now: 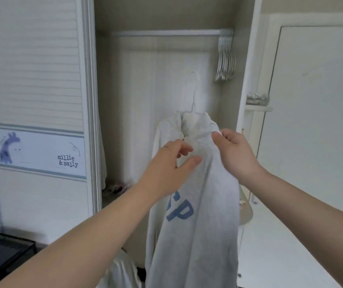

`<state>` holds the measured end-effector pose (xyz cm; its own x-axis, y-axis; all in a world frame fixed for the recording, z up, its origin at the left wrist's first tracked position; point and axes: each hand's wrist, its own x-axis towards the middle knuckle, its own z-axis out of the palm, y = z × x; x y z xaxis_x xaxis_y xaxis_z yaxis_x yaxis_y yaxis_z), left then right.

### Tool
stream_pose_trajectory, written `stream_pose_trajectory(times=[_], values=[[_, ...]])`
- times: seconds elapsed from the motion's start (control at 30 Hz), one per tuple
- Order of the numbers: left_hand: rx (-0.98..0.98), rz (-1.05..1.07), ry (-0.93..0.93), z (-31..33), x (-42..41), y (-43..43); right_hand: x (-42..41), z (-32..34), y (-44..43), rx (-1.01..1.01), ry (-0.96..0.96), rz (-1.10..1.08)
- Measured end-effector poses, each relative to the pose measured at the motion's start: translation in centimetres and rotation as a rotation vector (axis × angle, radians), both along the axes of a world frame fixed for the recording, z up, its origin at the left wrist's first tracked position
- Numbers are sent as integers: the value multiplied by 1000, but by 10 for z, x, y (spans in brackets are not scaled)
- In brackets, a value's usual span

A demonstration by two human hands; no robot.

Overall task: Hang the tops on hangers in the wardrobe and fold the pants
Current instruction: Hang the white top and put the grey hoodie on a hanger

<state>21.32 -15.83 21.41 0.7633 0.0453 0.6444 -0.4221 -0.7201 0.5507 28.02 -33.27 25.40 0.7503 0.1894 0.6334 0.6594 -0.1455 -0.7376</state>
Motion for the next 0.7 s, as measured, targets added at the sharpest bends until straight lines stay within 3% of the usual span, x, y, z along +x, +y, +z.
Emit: stream_pose_trajectory(times=[0.33,0.7], values=[[63,94,41,67,110,45,152,120,103,87,-129,-56],[195,463,-71,157,277,81,284,252,192,133,-206,-133]])
